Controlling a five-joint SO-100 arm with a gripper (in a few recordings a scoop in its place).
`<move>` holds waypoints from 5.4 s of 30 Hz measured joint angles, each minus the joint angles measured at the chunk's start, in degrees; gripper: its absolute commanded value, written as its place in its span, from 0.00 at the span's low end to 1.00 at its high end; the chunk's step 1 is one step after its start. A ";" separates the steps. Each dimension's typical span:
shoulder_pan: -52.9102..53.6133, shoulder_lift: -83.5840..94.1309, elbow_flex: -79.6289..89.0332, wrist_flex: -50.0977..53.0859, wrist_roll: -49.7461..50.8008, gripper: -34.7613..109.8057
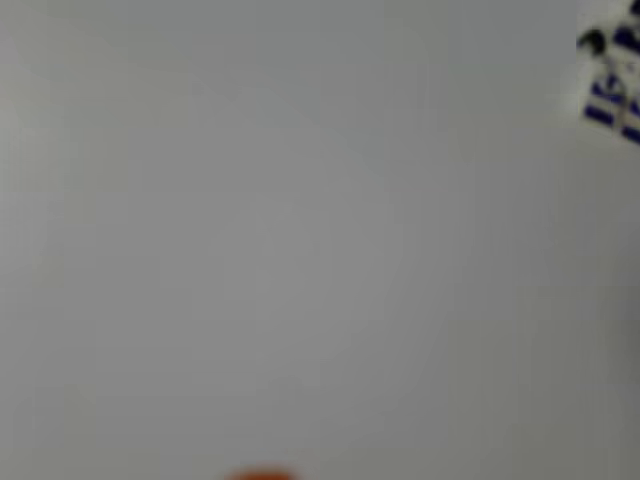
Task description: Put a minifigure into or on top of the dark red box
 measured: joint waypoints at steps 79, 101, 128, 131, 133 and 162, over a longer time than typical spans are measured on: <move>11.69 -53.96 -13.54 -22.85 0.70 0.29; 6.94 -58.36 -23.20 -19.95 17.40 0.41; 8.79 -63.98 -25.93 -21.80 12.74 0.26; 9.32 -64.07 -26.02 -21.80 12.13 0.24; 9.49 -64.07 -26.02 -21.80 12.13 0.24; 60.47 -21.53 -21.71 -3.52 -57.57 0.24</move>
